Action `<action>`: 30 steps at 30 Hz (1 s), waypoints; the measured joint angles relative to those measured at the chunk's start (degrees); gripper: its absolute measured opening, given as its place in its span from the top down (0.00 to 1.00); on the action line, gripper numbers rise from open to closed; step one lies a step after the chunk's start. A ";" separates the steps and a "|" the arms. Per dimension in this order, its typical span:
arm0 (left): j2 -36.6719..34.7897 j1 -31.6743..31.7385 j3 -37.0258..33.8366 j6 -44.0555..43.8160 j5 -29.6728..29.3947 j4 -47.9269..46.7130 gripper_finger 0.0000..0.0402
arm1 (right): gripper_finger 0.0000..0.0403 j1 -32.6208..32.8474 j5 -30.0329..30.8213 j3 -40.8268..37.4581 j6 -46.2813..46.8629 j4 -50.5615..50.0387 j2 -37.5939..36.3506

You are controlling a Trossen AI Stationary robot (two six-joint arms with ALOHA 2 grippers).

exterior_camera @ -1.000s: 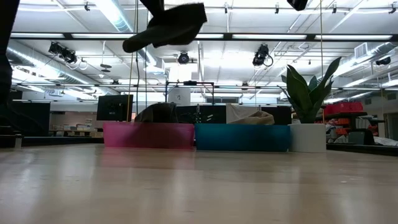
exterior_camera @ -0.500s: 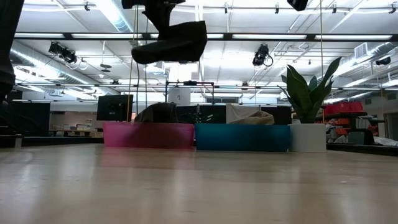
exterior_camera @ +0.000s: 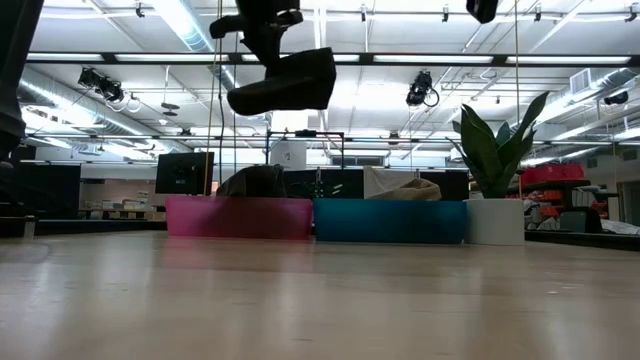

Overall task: Pick & Place hat
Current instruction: Put the black cap into the red bin

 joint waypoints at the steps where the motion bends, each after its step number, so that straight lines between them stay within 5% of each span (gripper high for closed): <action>1: 0.00 0.83 -0.01 1.00 0.54 0.00 1.00 | 0.46 0.00 0.49 0.00 0.07 0.00 0.00; 10: -0.12 7.28 -1.22 7.15 3.55 1.24 1.00 | 0.46 0.02 7.24 0.00 1.17 0.06 0.02; 20: -2.74 10.06 -16.15 14.84 2.75 9.15 1.00 | 0.46 0.00 9.72 0.00 -0.13 0.13 0.04; 30: -8.16 11.89 -22.90 10.69 3.73 7.25 1.00 | 0.46 -2.45 9.12 0.00 -4.74 0.05 0.04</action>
